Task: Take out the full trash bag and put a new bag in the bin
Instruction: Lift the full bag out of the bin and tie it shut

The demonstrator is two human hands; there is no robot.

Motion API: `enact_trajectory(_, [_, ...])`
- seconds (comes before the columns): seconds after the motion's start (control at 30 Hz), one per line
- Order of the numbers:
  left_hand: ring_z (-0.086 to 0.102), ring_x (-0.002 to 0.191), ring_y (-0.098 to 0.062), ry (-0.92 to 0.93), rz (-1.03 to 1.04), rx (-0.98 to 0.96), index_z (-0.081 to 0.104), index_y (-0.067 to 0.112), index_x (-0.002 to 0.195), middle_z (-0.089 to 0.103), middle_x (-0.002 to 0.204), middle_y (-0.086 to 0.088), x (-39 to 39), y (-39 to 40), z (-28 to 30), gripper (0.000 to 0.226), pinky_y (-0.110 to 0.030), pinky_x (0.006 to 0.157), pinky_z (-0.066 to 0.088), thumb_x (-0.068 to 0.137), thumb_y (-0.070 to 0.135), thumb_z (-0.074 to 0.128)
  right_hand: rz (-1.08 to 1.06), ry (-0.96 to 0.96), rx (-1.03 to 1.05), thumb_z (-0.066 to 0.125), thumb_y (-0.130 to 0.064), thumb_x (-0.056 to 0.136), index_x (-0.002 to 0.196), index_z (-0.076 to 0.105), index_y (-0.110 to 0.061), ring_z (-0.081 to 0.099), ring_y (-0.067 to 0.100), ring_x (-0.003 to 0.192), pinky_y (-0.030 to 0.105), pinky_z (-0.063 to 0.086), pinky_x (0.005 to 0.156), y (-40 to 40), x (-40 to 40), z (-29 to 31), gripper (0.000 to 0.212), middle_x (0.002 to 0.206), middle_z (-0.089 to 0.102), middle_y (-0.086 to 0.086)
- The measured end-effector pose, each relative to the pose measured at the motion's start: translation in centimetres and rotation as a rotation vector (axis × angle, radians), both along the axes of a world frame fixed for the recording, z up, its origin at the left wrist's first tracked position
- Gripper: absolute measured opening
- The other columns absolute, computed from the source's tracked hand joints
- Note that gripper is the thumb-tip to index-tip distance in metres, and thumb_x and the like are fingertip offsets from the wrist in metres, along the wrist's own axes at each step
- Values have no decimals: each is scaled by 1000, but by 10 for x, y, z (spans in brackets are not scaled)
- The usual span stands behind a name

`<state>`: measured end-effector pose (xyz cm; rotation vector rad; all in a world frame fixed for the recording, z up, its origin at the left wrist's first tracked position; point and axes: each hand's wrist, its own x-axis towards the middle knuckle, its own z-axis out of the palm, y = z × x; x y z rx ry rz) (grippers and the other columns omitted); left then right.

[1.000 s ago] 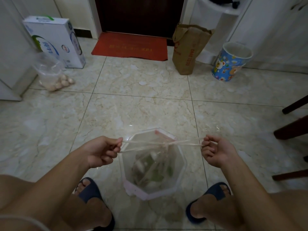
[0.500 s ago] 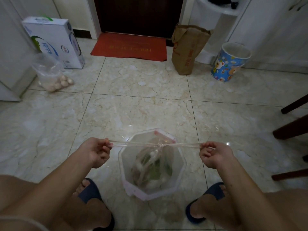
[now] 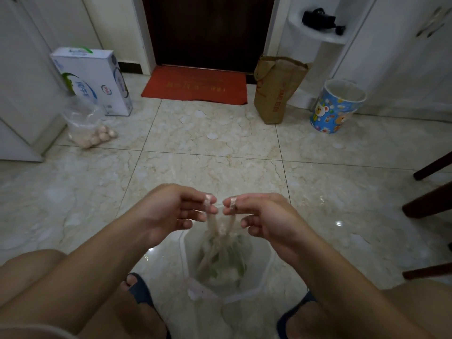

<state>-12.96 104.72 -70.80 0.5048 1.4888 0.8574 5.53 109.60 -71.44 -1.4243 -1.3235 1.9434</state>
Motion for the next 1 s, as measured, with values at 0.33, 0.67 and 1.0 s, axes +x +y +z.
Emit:
enact_trajectory(0.33, [73,75,-28,53,-64,86,72,-1,100,76,88,-20,12,35,60,23,-26,56,42,84,10,60,183,-87,240,56,9,86,91,78,-7,58,15,41,15,38,37,29,-7,63,28,79,76,9])
enact_trajectory(0.67, [66,65,-16,-22,-136,-79,73,2,105,75,100,-18,-17,108,84,27,-23,52,34,83,12,61,860,-289,247,54,-8,94,120,68,-35,60,-4,82,16,48,75,146,-21,95,41,94,67,-21])
enact_trajectory(1.0, [63,61,-14,-219,-48,-187,74,4,106,74,93,-15,-38,131,209,27,-20,50,40,85,-1,58,577,-113,-177,61,-8,89,101,79,-22,60,10,81,25,42,73,171,-45,216,25,91,74,-2])
